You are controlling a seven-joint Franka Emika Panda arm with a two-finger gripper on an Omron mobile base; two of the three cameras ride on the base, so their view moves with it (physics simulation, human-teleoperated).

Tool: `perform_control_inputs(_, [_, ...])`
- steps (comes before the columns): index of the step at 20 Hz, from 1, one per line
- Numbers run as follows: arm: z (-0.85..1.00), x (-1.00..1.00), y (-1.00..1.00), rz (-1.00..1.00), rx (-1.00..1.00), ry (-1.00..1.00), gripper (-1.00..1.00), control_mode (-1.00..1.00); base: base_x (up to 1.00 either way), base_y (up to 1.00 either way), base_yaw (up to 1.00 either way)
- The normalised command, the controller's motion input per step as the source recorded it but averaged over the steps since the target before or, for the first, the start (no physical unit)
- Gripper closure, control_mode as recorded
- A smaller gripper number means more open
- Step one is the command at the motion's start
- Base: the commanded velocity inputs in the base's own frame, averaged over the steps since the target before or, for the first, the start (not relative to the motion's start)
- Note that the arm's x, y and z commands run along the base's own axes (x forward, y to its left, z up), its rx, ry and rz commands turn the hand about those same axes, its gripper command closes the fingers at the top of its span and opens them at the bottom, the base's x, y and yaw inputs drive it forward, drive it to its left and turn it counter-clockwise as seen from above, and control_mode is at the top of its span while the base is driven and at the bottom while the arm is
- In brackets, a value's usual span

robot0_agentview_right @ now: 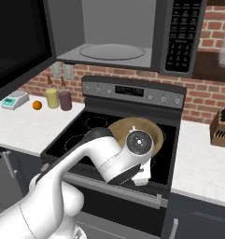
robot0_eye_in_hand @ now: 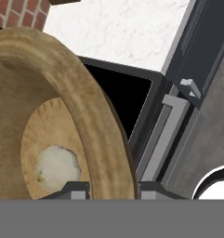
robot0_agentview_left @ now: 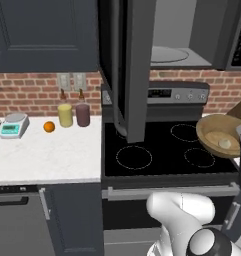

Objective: Pick the garlic from the sink and place it in the bowl. Then pick the bowl and place it in the microwave. Then close the microwave door and press the start button.

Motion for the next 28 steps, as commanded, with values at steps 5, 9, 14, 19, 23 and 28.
perform_control_inputs(5, [0.0, 0.0, 0.0, 0.0, 0.0, 0.0, 1.0, 1.0, 0.38, 0.04, 0.0])
perform_control_inputs(9, [0.0, 0.0, 0.0, 0.0, 0.0, 0.0, 1.0, 1.0, 0.21, 0.0, 0.0])
perform_control_inputs(14, [0.0, 0.0, 0.0, 0.0, 0.0, 0.0, 1.0, 1.0, 0.31, 0.0, 0.0])
perform_control_inputs(19, [0.0, 0.0, 0.0, 0.0, 0.0, 0.0, 1.0, 1.0, 0.24, 0.0, 0.0])
perform_control_inputs(23, [0.0, 0.0, 0.0, 0.0, 0.0, 0.0, 1.0, 1.0, 0.31, 0.0, 0.0])
perform_control_inputs(28, [0.0, 0.0, 0.0, 0.0, 0.0, 0.0, 1.0, 1.0, 0.27, 0.0, 0.0])
